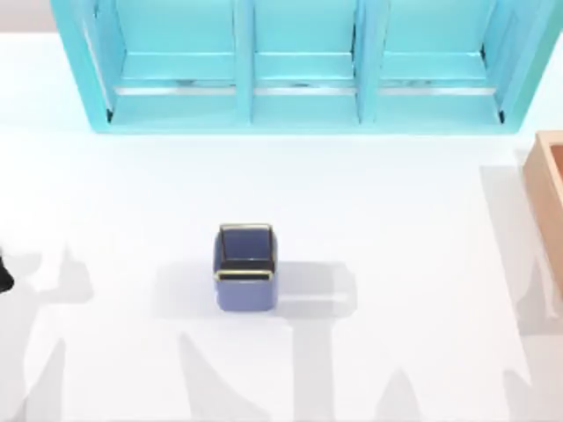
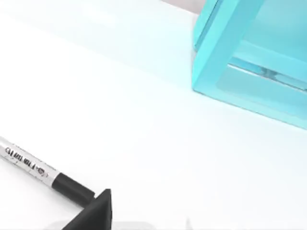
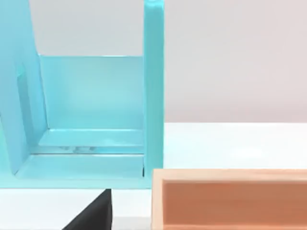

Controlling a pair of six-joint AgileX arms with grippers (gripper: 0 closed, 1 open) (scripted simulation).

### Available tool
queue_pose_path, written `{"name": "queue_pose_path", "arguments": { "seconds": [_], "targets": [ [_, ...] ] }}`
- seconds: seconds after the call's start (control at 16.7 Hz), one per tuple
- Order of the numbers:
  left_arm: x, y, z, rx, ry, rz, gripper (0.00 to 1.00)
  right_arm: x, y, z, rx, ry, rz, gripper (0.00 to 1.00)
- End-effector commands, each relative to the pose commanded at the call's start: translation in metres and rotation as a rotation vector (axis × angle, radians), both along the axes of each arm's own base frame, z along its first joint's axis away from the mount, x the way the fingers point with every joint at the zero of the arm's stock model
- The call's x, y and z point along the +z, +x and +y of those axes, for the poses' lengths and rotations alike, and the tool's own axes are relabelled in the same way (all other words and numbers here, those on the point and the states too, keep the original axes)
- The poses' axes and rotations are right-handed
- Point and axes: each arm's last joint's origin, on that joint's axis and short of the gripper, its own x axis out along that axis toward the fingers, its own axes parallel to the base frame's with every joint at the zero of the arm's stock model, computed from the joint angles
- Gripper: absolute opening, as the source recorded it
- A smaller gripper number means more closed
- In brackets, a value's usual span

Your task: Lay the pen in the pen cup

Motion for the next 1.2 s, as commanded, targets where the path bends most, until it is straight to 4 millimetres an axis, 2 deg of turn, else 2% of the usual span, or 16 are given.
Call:
{"name": "queue_pose_path", "arguments": {
  "seconds": [0.3, 0.54, 0.78, 0.96, 1.2],
  "targets": [
    [-0.013, 0.04, 0.043, 0.09, -0.391, 0.262, 1.0, 0.0, 0.0, 0.0, 0.0, 0.0, 0.0, 1.0],
    [-0.04, 0.065, 0.089, 0.188, -0.71, 0.395, 1.0, 0.0, 0.0, 0.0, 0.0, 0.0, 0.0, 1.0],
    [-0.068, 0.077, 0.129, 0.26, -0.937, 0.443, 1.0, 0.0, 0.0, 0.0, 0.0, 0.0, 0.0, 1.0],
    [-0.079, 0.08, 0.145, 0.283, -1.011, 0.445, 1.0, 0.0, 0.0, 0.0, 0.0, 0.0, 0.0, 1.0],
    [-0.08, 0.08, 0.146, 0.285, -1.017, 0.445, 1.0, 0.0, 0.0, 0.0, 0.0, 0.0, 0.0, 1.0]
  ]
}}
